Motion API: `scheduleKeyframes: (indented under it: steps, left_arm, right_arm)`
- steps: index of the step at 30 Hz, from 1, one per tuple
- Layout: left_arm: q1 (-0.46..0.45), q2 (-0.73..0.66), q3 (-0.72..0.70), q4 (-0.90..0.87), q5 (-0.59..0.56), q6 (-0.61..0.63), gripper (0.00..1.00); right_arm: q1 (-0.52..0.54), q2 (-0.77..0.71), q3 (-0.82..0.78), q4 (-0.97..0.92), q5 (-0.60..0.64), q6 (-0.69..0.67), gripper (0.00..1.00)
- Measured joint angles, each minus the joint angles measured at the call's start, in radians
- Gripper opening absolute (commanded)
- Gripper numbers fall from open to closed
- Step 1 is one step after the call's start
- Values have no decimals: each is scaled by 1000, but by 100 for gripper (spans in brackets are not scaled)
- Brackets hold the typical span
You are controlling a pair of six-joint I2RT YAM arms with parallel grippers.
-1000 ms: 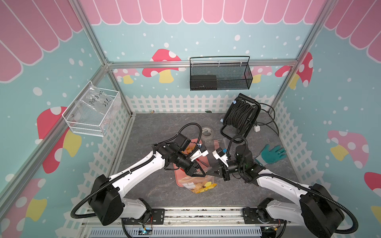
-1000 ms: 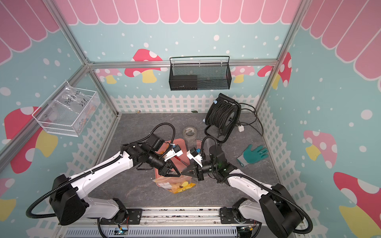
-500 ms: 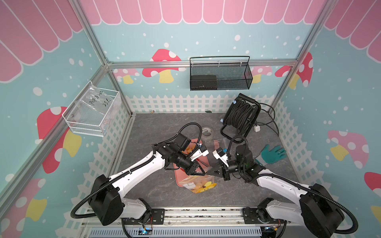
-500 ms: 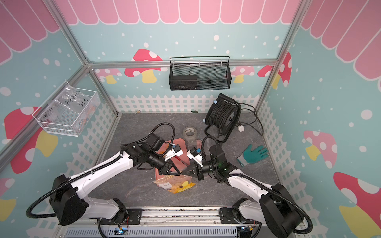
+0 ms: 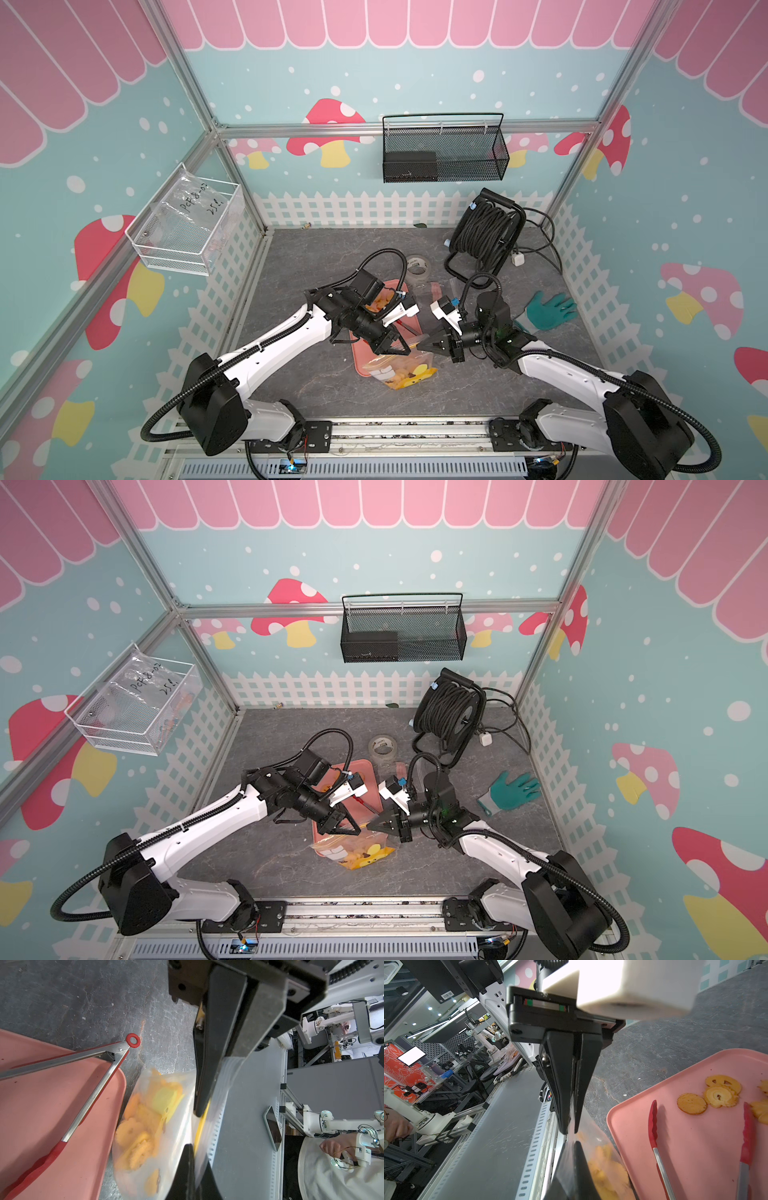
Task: Put the cookies into a resealable bag to prevent moisture
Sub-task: Close the ziploc bag at the center of the board.
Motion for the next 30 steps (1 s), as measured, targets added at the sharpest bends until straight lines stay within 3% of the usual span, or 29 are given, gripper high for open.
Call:
scheduleKeyframes:
  steps: [3, 5, 7, 10, 13, 14, 15, 18, 20, 23, 24, 26, 30]
  left_arm:
    - [14, -1, 1, -36, -20, 5, 21]
    - [24, -2, 1, -51, -31, 6, 0]
    - [29, -2, 2, -58, -33, 17, 0]
    - [31, -2, 2, -62, -33, 29, 18]
    - [37, -6, 2, -87, -57, 31, 24]
    - [39, -8, 2, -91, -65, 31, 20]
    - [41, -12, 2, -96, -73, 31, 3]
    - [51, -26, 1, -106, -76, 43, 0]
    - [56, -28, 1, -109, -74, 50, 18]
    - [65, -35, -4, -127, -96, 53, 25]
    - [69, -40, -8, -133, -104, 53, 24]
    - [74, -53, -16, -143, -115, 56, 0]
    - [79, -58, -17, -155, -115, 68, 3]
  right_arm:
    - [-14, 1, 0, -4, 0, -5, 0]
    - [-19, 1, 0, -5, 0, -8, 0]
    - [-23, 1, 0, -9, 0, -10, 0]
    - [-24, 1, 0, -13, 1, -15, 0]
    - [-34, 1, 0, -19, 1, -21, 0]
    - [-39, 1, 0, -23, 1, -21, 0]
    - [-42, 1, 0, -27, 2, -22, 0]
    - [-47, 1, 0, -33, 2, -26, 0]
    - [-47, 1, 0, -34, 2, -29, 0]
    - [-56, 1, 0, -50, 5, -36, 0]
    - [-59, 1, 0, -55, 6, -39, 0]
    - [-65, 1, 0, -65, 9, -44, 0]
    - [-71, 0, 0, -80, 16, -54, 0]
